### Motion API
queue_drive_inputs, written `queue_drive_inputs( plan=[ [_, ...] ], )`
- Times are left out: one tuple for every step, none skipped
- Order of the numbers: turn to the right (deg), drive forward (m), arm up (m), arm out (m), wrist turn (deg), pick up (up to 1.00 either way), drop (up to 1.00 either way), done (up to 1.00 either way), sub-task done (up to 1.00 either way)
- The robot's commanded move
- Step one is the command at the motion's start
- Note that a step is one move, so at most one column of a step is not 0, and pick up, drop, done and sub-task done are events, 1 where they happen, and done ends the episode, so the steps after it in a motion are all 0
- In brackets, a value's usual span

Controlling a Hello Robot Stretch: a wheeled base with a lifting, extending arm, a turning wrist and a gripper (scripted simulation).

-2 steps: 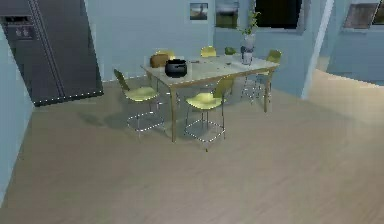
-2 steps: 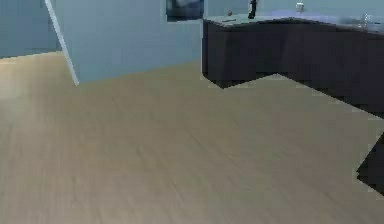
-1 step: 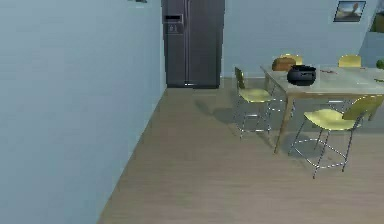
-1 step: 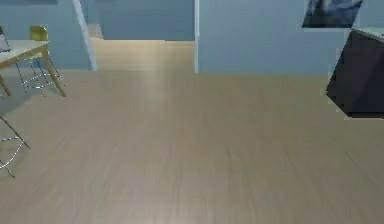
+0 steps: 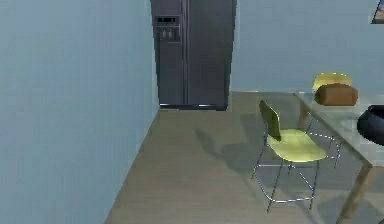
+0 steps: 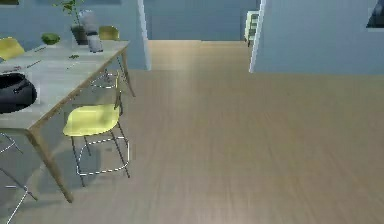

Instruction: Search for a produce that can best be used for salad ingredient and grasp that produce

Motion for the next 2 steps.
queue_drive_inputs(
  plan=[
    [0.0,1.0,0.0,0.0,0.0,0.0,0.0,0.0,0.0],
    [-12.0,0.0,0.0,0.0,0.0,0.0,0.0,0.0,0.0]
  ],
)
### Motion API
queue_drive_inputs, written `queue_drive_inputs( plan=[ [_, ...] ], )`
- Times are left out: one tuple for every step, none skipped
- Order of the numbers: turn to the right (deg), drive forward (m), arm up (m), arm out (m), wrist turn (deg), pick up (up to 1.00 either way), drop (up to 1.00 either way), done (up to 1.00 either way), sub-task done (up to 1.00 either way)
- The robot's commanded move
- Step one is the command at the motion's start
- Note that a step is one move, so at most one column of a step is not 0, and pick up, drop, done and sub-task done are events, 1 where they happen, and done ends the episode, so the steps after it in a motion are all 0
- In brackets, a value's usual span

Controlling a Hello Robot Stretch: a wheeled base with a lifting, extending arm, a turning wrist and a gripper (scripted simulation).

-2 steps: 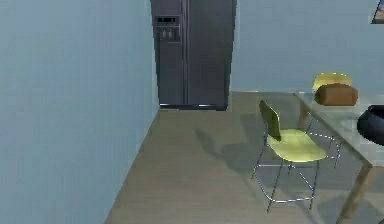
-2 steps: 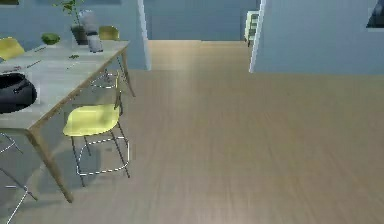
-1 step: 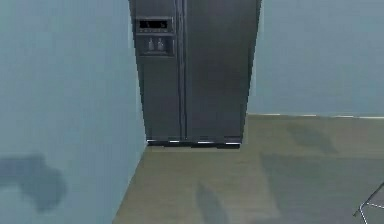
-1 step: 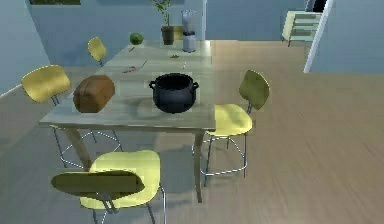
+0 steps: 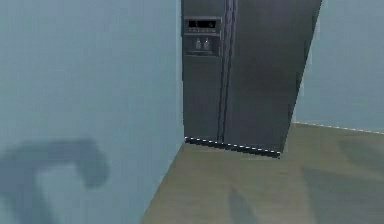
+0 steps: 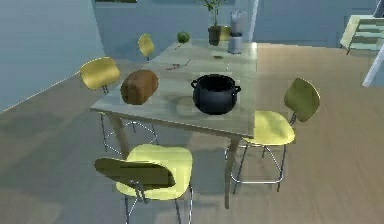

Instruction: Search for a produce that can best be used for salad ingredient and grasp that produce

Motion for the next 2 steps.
queue_drive_inputs(
  plan=[
    [0.0,0.1,0.0,0.0,0.0,0.0,0.0,0.0,0.0],
    [15.0,0.0,0.0,0.0,0.0,0.0,0.0,0.0,0.0]
  ],
)
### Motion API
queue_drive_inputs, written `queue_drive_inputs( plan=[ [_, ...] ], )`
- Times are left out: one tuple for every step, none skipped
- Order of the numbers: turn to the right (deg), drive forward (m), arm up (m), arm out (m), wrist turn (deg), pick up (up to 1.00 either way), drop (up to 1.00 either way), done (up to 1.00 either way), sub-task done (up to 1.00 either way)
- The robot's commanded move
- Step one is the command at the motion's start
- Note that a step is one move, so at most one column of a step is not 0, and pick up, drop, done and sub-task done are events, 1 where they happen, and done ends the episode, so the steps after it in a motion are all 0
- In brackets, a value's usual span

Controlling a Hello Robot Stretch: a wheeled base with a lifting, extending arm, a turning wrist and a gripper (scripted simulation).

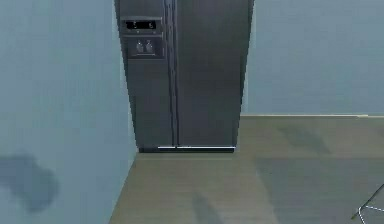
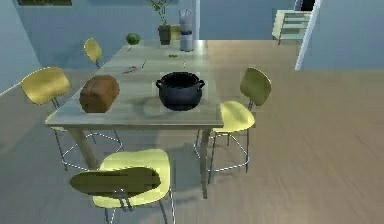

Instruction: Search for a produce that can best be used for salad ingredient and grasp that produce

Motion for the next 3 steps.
queue_drive_inputs(
  plan=[
    [0.0,0.45,0.0,0.0,0.0,0.0,0.0,0.0,0.0],
    [0.0,0.3,0.0,0.0,0.0,0.0,0.0,0.0,0.0],
    [45.0,0.0,0.0,0.0,0.0,0.0,0.0,0.0,0.0]
  ],
)
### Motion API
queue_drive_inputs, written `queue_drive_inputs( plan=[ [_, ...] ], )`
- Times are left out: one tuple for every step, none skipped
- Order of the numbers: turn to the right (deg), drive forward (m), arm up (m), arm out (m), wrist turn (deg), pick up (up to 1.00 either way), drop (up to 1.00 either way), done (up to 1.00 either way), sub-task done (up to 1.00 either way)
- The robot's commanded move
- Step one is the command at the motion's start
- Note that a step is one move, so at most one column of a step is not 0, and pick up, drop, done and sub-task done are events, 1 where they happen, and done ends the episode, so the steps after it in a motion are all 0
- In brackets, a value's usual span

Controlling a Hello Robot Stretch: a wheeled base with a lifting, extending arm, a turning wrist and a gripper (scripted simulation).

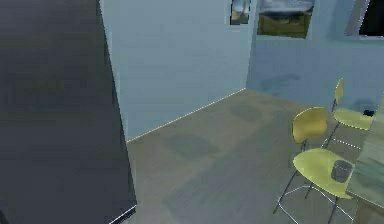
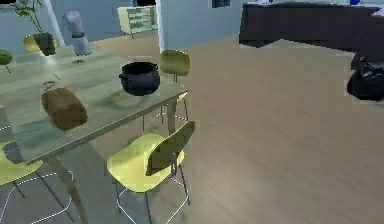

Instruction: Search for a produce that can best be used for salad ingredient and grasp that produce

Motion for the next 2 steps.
queue_drive_inputs(
  plan=[
    [9.0,0.0,0.0,0.0,0.0,0.0,0.0,0.0,0.0],
    [0.0,1.0,0.0,0.0,0.0,0.0,0.0,0.0,0.0]
  ],
)
